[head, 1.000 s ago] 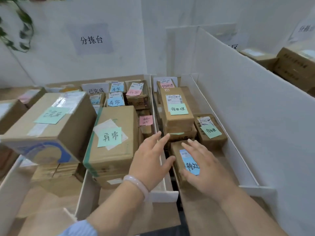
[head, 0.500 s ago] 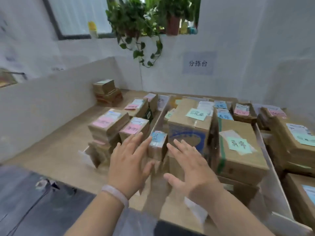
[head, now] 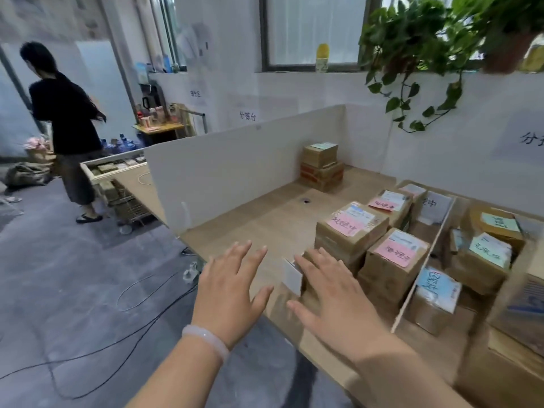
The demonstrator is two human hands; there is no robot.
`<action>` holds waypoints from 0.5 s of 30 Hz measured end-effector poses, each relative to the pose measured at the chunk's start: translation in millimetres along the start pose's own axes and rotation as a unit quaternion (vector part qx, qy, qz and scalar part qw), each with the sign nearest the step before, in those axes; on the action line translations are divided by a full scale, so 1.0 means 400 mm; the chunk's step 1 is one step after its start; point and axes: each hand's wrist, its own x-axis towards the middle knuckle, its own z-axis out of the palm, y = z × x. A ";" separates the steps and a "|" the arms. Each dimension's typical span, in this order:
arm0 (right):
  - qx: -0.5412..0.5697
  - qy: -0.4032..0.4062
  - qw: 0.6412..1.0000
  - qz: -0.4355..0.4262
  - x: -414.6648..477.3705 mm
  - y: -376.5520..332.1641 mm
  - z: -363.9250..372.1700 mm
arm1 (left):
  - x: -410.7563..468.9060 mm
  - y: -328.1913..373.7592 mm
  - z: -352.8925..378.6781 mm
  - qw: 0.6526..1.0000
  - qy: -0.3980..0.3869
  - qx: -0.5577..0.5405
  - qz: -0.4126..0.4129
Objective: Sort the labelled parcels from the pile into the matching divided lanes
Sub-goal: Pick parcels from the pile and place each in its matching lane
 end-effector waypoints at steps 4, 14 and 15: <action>0.008 -0.014 1.000 0.000 0.134 -0.022 0.060 | 0.071 -0.104 0.046 1.000 0.000 0.010 0.000; 0.016 -0.021 1.000 -0.013 0.587 0.025 0.118 | 0.406 -0.341 0.162 0.999 -0.033 0.021 0.010; 0.015 -0.022 1.000 -0.005 0.628 0.030 0.120 | 0.441 -0.362 0.172 0.999 -0.034 0.021 0.007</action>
